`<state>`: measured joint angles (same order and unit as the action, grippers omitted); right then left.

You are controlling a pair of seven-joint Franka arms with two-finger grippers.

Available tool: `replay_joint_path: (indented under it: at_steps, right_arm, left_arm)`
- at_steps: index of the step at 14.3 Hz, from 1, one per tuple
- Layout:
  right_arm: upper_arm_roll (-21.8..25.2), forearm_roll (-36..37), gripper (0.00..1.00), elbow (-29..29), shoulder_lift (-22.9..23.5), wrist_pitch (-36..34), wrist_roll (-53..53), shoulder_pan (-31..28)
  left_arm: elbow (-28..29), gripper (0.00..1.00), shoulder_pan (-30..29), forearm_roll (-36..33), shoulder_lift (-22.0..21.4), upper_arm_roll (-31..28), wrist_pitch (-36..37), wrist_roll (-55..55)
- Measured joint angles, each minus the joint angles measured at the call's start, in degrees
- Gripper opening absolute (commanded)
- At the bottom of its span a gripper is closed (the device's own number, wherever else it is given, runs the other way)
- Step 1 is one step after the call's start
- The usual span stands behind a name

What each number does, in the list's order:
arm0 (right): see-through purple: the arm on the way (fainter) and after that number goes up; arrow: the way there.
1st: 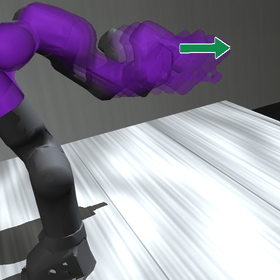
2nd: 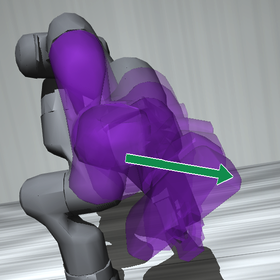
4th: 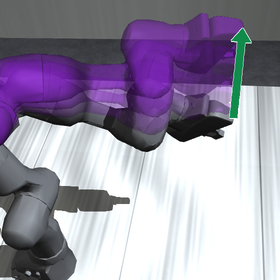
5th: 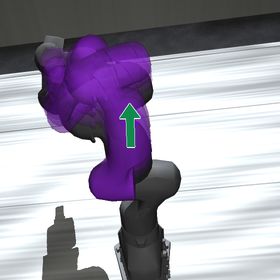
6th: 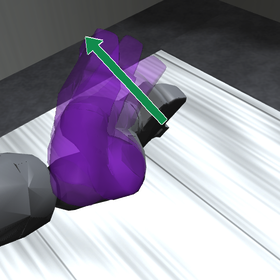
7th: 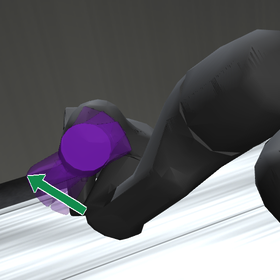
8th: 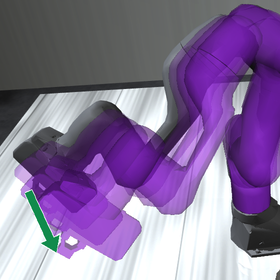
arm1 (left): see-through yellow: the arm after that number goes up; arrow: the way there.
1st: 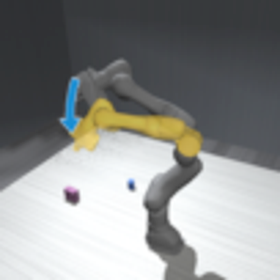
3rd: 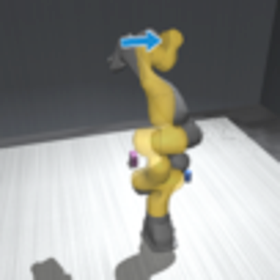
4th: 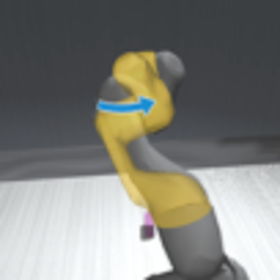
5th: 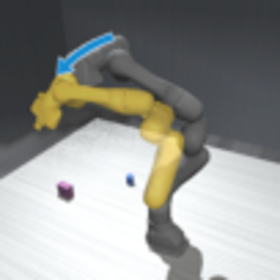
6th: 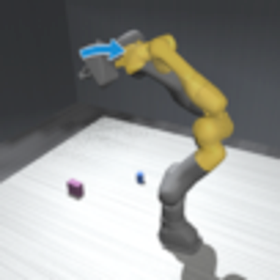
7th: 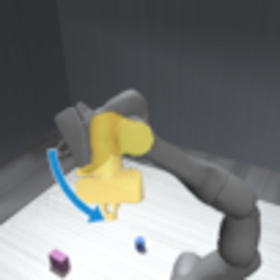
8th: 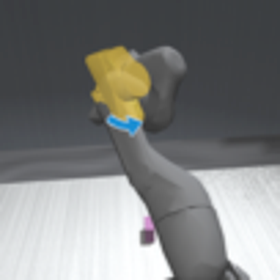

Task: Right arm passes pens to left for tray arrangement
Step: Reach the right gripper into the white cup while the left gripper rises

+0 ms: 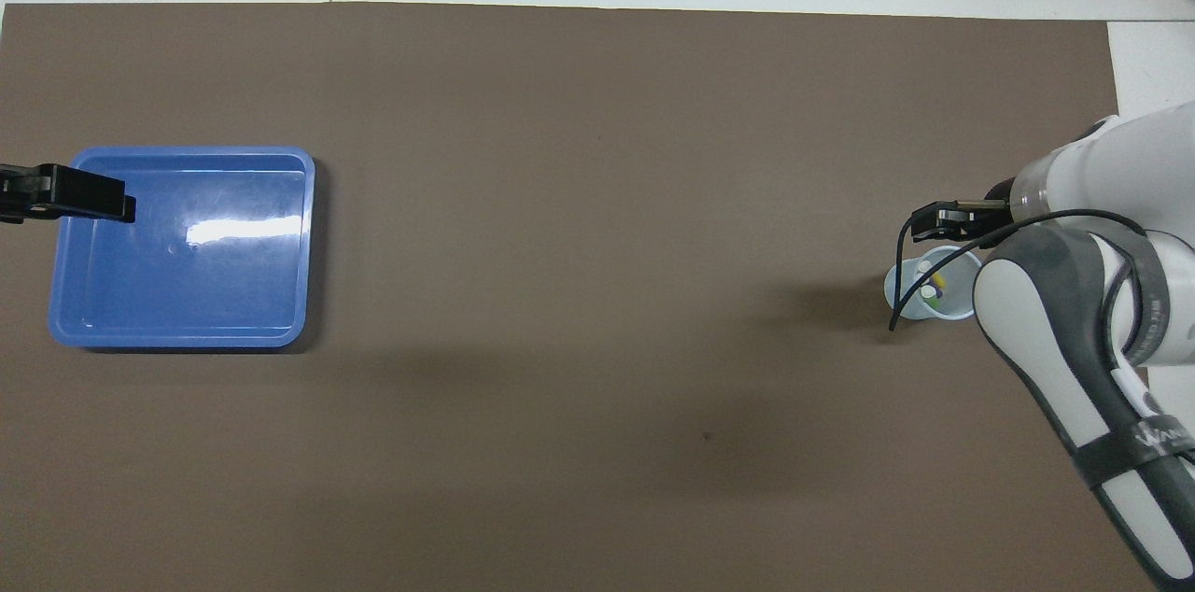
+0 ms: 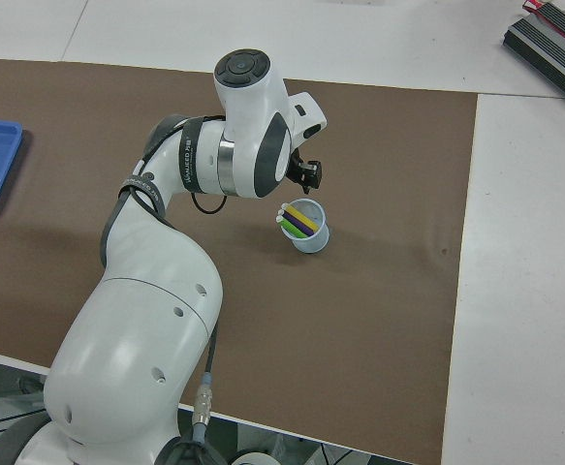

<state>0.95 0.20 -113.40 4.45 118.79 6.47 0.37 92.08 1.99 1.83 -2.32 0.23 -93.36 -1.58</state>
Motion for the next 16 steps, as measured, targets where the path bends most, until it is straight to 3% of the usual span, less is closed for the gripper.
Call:
replay_joint_path:
  at_steps: [8, 10, 16]
  right_arm:
    - [-0.3, -2.3, 0.73, -3.6, 1.3, 0.4, 2.3, 0.5]
    - [-0.3, -2.3, 0.62, -3.6, 1.3, 0.7, 2.4, 0.7]
    - [0.0, -2.3, 0.60, -3.6, 1.3, 1.5, 2.2, -0.1]
  left_arm:
    - [2.7, 1.00, 0.2, 1.0, -0.6, 0.3, -2.7, 2.6]
    - [5.1, 1.00, 0.1, 4.4, -1.4, 0.2, -3.9, 3.5]
    - [12.0, 1.00, 0.2, 15.1, -4.0, 0.2, -7.3, 6.3]
